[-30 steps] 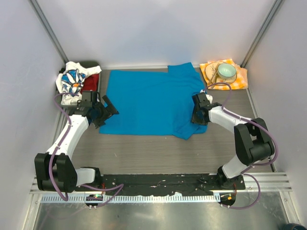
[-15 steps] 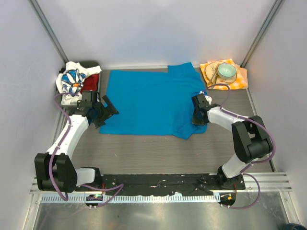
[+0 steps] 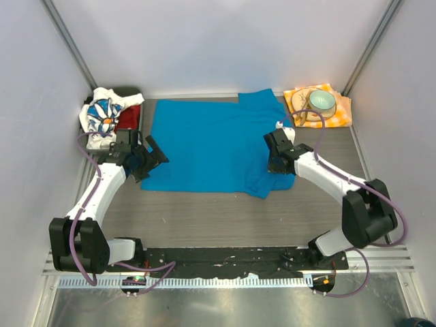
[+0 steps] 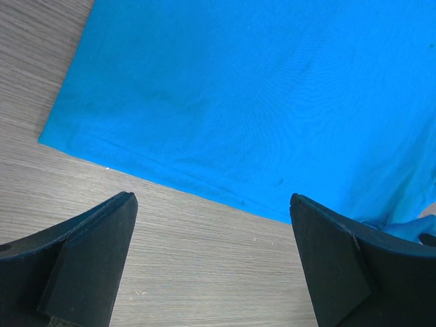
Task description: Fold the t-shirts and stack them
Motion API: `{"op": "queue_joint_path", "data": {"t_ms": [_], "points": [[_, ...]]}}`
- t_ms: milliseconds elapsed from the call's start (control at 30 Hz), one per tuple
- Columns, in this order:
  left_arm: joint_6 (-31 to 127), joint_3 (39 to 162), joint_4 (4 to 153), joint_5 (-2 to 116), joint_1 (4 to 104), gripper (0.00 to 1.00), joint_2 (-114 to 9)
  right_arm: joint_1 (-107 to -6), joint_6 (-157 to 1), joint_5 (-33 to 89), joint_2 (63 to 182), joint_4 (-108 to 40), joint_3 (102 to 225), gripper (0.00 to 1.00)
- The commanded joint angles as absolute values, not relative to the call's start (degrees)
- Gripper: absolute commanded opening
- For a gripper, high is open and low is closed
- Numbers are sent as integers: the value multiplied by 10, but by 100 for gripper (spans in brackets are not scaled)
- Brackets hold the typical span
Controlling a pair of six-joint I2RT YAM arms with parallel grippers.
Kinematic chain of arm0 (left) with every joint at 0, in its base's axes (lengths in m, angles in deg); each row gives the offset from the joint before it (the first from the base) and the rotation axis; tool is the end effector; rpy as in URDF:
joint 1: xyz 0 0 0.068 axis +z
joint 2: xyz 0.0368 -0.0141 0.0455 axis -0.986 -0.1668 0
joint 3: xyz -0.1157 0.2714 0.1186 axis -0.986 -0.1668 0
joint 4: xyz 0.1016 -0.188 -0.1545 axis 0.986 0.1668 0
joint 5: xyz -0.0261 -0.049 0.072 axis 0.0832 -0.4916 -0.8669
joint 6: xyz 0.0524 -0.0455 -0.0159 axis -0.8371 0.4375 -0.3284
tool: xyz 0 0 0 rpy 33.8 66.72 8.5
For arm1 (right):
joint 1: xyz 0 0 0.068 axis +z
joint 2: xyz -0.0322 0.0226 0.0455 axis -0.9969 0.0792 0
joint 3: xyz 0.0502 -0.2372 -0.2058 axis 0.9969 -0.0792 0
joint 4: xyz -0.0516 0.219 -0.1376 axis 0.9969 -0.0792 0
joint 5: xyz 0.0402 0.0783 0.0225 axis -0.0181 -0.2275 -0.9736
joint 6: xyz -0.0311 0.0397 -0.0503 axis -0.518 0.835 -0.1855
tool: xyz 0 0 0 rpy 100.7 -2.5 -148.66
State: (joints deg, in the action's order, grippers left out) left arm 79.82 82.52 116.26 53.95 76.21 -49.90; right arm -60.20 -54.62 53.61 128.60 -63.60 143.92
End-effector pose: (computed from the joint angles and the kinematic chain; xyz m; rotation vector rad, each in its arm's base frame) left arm 0.2568 -0.0240 0.2816 -0.8145 2.4287 -0.4408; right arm 0.2872 0.1155 0.2335 0.2121 2.5523 -0.0560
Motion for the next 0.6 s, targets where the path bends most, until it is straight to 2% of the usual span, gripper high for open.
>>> {"op": "queue_joint_path", "data": {"t_ms": [0, 467, 500, 567], "points": [[789, 823, 1145, 543, 760, 100, -485, -562, -530, 592, 1198, -704, 1488, 1], [790, 818, 1141, 560, 760, 100, -477, -444, -385, 558, 1007, -865, 1355, 1], [790, 819, 1140, 560, 760, 100, -477, -437, -378, 557, 999, -867, 1350, 3], [790, 819, 1140, 562, 760, 100, -478, -423, -370, 557, 1000, -871, 1351, 16]]}}
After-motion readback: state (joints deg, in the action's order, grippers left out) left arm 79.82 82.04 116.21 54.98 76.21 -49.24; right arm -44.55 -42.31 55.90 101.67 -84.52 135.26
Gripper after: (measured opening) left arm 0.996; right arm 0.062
